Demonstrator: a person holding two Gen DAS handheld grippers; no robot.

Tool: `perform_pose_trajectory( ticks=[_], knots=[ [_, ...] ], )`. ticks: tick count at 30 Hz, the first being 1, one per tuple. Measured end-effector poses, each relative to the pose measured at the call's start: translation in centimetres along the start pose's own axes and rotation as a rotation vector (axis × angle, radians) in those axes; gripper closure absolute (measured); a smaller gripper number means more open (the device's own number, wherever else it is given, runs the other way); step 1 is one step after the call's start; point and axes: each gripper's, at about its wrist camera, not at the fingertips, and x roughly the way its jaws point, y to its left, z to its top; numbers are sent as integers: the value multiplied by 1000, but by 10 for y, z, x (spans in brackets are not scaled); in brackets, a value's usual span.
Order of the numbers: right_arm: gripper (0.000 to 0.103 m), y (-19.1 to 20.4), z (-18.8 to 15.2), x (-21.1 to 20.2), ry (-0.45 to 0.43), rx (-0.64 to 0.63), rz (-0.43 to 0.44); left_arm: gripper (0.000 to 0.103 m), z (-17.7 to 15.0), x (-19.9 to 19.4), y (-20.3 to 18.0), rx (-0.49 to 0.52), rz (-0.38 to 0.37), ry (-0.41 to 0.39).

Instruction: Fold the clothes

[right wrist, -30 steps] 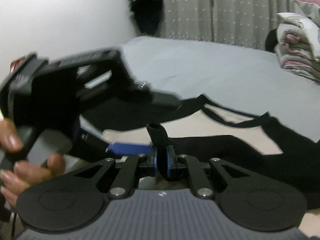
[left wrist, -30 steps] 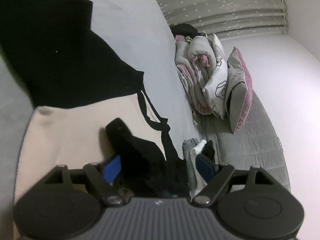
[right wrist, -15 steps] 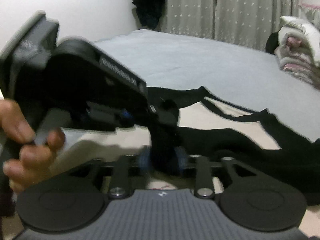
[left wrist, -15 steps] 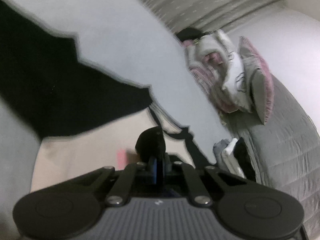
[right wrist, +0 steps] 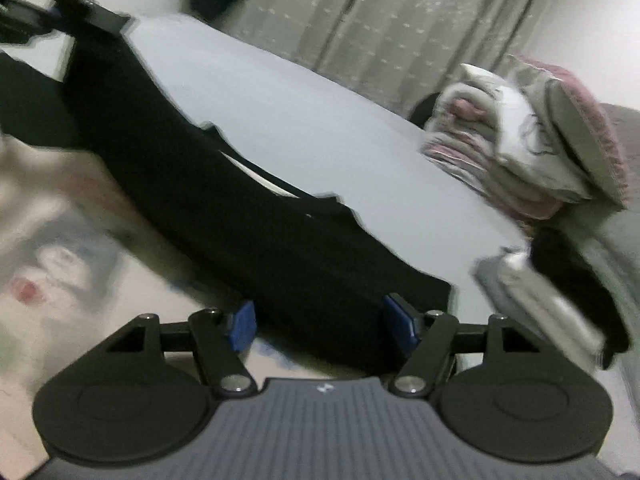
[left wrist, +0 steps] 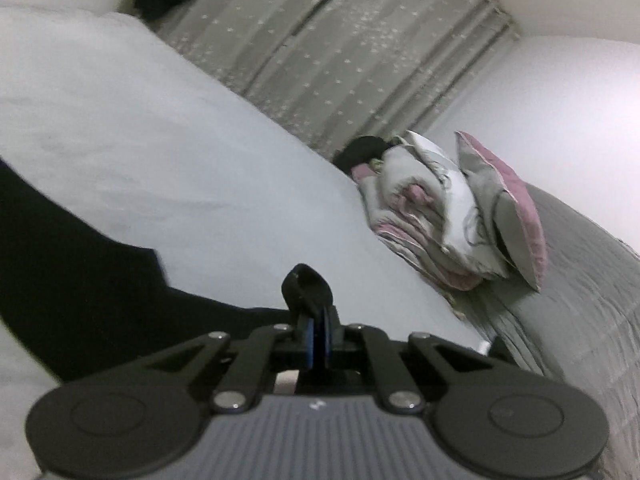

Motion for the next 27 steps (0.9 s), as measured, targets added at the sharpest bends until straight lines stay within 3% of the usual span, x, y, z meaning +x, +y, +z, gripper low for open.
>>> perform_pose_trajectory(
  ticks=[3, 6, 7, 9, 12, 17, 22, 26, 27],
  knots=[
    [33, -15, -9, 12, 10, -16, -85, 98, -1, 5, 9, -11, 38, 22],
    [39, -23, -16, 20, 26, -81, -176, 98, -5, 9, 14, -8, 70, 43],
    [47, -26, -19, 23, 37, -110, -219, 98, -5, 9, 14, -2, 78, 47],
    [49, -34, -25, 27, 58, -154, -271, 98, -7, 11, 15, 8, 94, 61],
    [49, -48, -33, 33, 107, -143, -251, 98, -8, 14, 17, 20, 115, 95],
    [49, -52, -43, 30, 111, -171, -234, 96, -15, 25, 27, 13, 173, 179],
    [46, -53, -41, 23, 110, -184, -198, 94, -8, 13, 40, -40, 226, 153],
    [44, -57, -37, 6, 128, -176, -135, 57, 1, 1, 50, -128, 180, 125],
    [44, -59, -36, 1, 135, -165, -110, 54, 2, 1, 51, -143, 164, 122]
  ],
)
